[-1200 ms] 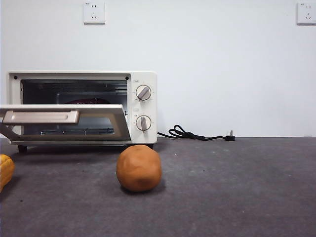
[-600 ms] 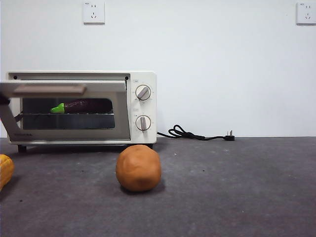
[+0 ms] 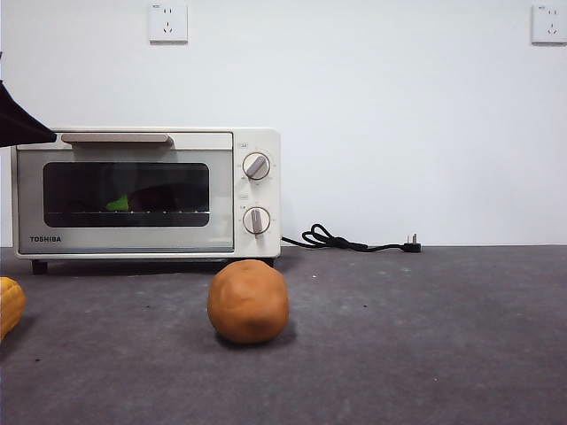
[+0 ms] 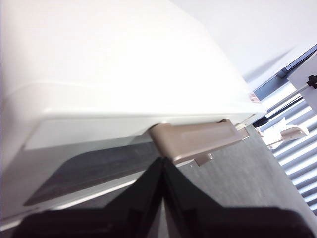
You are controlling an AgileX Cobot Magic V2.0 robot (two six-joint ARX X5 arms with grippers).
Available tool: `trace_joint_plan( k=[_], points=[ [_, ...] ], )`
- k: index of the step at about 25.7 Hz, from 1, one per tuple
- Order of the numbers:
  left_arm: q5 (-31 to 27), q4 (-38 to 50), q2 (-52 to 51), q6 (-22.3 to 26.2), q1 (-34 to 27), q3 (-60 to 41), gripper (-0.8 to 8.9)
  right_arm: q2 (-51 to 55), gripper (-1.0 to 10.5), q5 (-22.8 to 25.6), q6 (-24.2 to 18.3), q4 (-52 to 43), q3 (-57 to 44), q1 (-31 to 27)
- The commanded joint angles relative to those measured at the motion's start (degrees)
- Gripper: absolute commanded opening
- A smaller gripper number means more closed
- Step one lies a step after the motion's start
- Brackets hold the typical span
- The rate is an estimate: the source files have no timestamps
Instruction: Take the eggplant from the table,put the eggplant in the oven
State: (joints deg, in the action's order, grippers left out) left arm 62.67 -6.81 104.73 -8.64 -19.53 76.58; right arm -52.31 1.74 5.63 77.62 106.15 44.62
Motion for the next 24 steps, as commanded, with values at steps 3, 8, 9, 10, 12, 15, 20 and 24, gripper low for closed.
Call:
trace_joint_plan(
  k=[3,8,9,10,12,15,20,24],
  points=[
    [-0.66,-5.64,-0.37,4.66,1.09,0.13,-0.06,0.04,-0.1,0.24,0.83,1.29,-0.35,0.04],
    [-6.32,-15.19,-3.34,12.02,2.25,0.13,-0.06,0.04,-0.1,0.24,0.81,1.29,-0.35,0.04],
    [-6.86,-16.06,-4.00,12.37,2.38,0.13,-0.06,0.04,-0.1,0.24,0.81,1.29,-0.35,0.04],
    [-7.17,-16.63,-4.96,12.48,2.56,0.13,-0.06,0.04,-0.1,0.24,0.79,1.29,-0.35,0.04],
    [-7.30,-17.42,-7.17,12.48,3.06,0.13,-0.06,0.04,-0.1,0.24,0.79,1.29,-0.35,0.04],
    [-7.65,-19.34,-11.32,12.50,3.72,0.13,-0.06,0.04,-0.1,0.24,0.76,1.29,-0.35,0.04],
    [-15.41,-26.91,-20.22,14.53,6.01,0.13,-0.06,0.04,-0.1,0.24,0.17,1.29,-0.35,0.04],
    [-20.90,-33.79,-27.63,16.90,8.15,0.13,-0.06,0.04,-0.1,0.24,0.17,1.27,-0.35,0.04]
  ],
)
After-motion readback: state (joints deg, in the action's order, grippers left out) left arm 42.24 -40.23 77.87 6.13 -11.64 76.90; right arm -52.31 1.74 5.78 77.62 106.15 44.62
